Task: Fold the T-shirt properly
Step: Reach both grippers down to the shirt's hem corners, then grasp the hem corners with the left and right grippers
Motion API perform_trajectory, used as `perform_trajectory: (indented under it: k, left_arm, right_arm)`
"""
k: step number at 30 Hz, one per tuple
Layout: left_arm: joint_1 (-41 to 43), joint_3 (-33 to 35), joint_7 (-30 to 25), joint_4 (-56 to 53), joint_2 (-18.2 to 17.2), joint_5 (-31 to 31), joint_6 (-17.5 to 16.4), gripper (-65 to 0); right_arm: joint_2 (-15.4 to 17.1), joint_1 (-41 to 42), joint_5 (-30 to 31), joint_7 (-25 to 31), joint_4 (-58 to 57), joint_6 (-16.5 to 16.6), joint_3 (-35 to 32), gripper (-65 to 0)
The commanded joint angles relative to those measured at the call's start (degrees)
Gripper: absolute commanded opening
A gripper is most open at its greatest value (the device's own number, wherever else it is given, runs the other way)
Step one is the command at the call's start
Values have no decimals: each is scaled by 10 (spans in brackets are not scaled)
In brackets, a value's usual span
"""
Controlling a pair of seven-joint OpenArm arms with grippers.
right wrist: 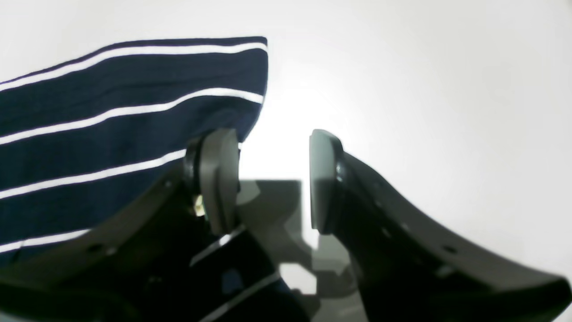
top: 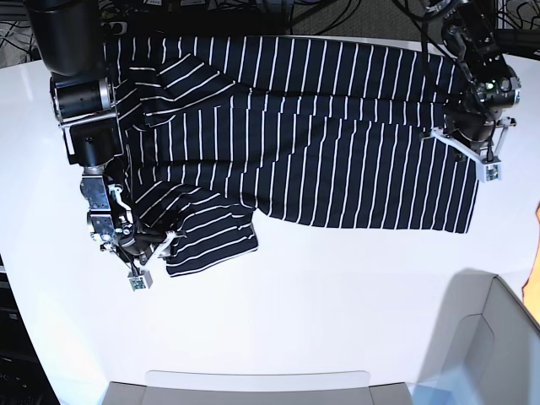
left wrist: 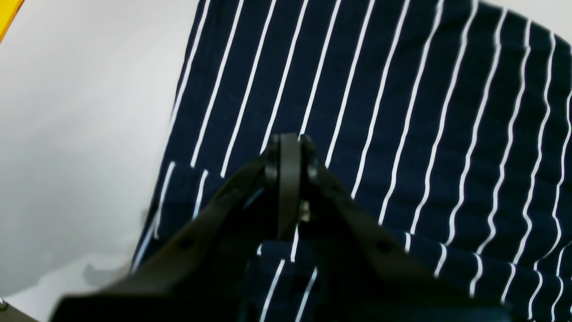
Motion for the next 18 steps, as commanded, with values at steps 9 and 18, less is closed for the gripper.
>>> perform_trajectory:
  k: [9, 18]
  left_arm:
    - [-111, -4, -21, -63, -47, -5, 2, -444]
    - [-350, 45, -124, -512, -221, -158, -1, -424]
  right_arm:
    - [-7, -2, 2, -21, 24, 5, -2, -388]
    - [4, -13, 2, -22, 34, 5, -2, -388]
